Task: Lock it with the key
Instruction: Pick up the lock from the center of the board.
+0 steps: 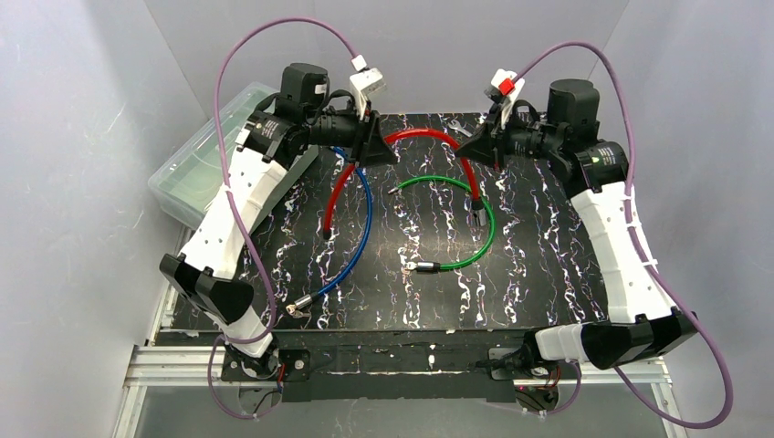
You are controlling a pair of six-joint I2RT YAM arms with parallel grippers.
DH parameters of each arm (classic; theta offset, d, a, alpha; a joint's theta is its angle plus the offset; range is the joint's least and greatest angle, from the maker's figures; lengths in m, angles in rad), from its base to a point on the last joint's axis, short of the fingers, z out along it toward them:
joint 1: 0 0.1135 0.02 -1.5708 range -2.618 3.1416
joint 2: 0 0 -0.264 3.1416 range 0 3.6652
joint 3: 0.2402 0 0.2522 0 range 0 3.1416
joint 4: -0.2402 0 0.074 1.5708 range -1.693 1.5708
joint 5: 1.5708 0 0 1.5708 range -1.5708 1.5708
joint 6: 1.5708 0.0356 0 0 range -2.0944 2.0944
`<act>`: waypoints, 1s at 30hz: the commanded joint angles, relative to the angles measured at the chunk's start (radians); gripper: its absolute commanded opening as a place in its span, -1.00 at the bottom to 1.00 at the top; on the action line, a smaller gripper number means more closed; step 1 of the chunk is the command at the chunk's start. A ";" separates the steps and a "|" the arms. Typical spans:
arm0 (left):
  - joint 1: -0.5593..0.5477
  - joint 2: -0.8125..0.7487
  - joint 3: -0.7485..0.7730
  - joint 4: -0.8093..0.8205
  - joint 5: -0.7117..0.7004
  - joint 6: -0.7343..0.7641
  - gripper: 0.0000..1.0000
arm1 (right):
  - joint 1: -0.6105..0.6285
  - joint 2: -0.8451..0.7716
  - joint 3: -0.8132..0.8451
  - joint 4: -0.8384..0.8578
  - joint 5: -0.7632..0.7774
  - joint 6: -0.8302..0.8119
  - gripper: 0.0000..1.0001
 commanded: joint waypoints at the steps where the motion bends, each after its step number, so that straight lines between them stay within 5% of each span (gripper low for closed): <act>1: -0.016 -0.038 0.017 0.017 0.130 -0.094 -0.85 | 0.012 -0.009 -0.055 0.092 -0.031 0.029 -0.97; 3: -0.016 -0.056 0.004 0.025 0.096 -0.137 -1.00 | 0.012 -0.009 -0.091 0.134 -0.018 0.049 -0.97; 5: -0.014 -0.074 -0.008 0.031 0.054 -0.175 -1.00 | 0.012 -0.007 -0.125 0.177 -0.003 0.065 -0.61; 7: -0.014 -0.092 -0.014 0.040 0.017 -0.217 -1.00 | 0.012 -0.007 -0.155 0.225 0.010 0.080 -0.04; 10: -0.014 -0.111 -0.011 0.048 -0.037 -0.284 -1.00 | 0.012 0.006 -0.165 0.266 0.035 0.104 0.41; 14: -0.014 -0.135 -0.015 0.042 -0.096 -0.349 -1.00 | 0.011 0.023 -0.170 0.298 0.085 0.115 0.62; 16: -0.015 -0.145 -0.018 0.028 -0.126 -0.370 -1.00 | 0.012 0.029 -0.169 0.306 0.093 0.112 0.89; 30: -0.015 -0.144 0.019 -0.041 -0.068 -0.447 -1.00 | 0.036 0.037 -0.220 0.287 0.012 -0.097 0.91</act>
